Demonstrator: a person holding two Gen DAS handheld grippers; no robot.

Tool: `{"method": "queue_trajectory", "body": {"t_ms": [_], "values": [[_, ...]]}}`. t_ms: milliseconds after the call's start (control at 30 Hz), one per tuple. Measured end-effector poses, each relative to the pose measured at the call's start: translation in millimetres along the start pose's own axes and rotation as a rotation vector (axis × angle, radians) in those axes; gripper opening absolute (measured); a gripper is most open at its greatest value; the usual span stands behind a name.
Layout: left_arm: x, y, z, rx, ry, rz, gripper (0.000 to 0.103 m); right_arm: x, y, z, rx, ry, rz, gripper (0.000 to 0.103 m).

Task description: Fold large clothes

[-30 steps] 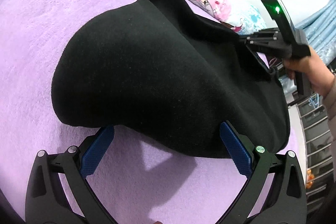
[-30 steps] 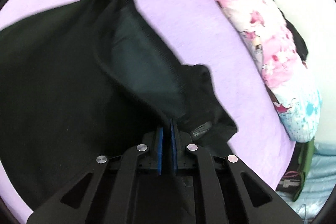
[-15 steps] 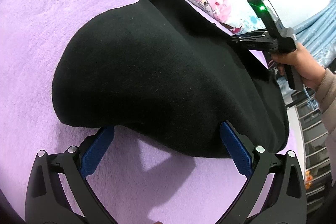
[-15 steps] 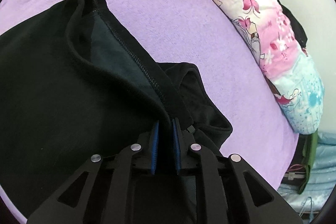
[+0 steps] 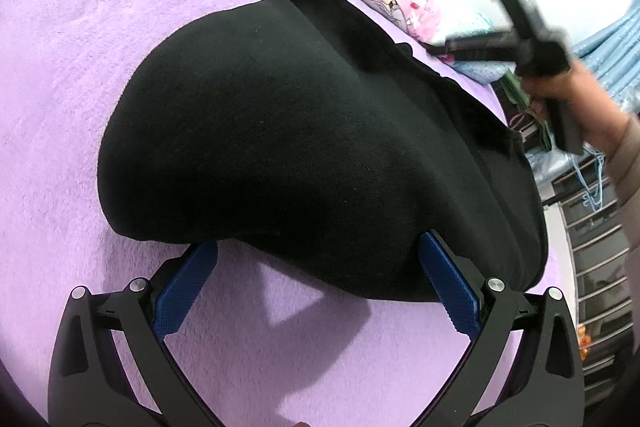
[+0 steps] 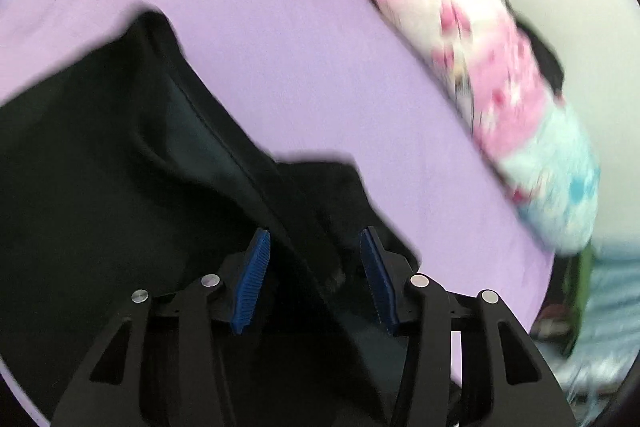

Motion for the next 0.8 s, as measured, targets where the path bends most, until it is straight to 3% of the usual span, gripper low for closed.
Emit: {"method": "queue_trajectory", "body": {"t_ms": [133,200,267,433,533,800], "values": [[-0.5,0.2,0.2,0.001,0.003,-0.003,0.097,-26.8,11.3,-19.6,-0.088,-0.048,-0.01,0.047],[-0.9,0.2,0.3,0.003,0.004,-0.007,0.097,-35.6,30.0,-14.8,-0.121,-0.021,-0.066,0.045],[-0.7,0.4,0.6,0.002,0.004,-0.009,0.097,-38.6,53.4,-1.2,-0.154,0.018,-0.136,0.032],[-1.1,1.5,1.0,0.004,0.007,-0.01,0.097,-40.7,79.7,28.0,-0.139,0.064,-0.198,0.027],[-1.2,2.1,1.4,0.004,0.009,-0.01,0.097,-41.7,82.0,37.5,-0.137,0.067,-0.183,0.012],[-2.7,1.4,2.8,-0.001,0.011,-0.002,0.097,-57.5,57.7,73.3,-0.092,0.079,-0.064,0.009]]}}
Point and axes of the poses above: each gripper's, at about its wrist camera, not at the fingertips, and z roughly the way its jaws point, y to its left, x to its underside, the point moved 2 cm from there along z, roughly the way its jaws point, and after that the axes turned 5 degrees about -z, right-handed, at the moved point
